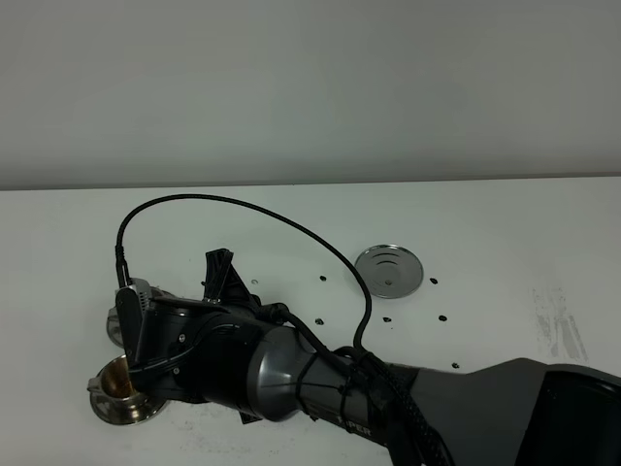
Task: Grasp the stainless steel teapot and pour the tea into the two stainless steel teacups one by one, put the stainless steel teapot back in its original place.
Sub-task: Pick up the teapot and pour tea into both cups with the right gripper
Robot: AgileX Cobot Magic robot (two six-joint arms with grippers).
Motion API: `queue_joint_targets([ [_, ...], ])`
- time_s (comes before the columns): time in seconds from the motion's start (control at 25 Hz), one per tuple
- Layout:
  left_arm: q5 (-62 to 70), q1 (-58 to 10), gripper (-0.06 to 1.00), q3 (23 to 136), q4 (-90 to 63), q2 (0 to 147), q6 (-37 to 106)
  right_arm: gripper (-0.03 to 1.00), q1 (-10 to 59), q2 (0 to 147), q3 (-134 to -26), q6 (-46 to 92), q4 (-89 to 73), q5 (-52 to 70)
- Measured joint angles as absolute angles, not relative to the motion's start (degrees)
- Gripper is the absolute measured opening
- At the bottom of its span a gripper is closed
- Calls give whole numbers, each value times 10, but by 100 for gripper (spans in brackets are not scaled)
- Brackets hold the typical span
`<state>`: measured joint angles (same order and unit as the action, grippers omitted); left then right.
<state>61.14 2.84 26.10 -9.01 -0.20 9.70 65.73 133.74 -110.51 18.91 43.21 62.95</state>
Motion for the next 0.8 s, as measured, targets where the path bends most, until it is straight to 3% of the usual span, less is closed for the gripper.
queue_joint_targets([
  [0.8,611,28,54,261,-90,-2,97,18,657,1337,-1105,196,446,629],
])
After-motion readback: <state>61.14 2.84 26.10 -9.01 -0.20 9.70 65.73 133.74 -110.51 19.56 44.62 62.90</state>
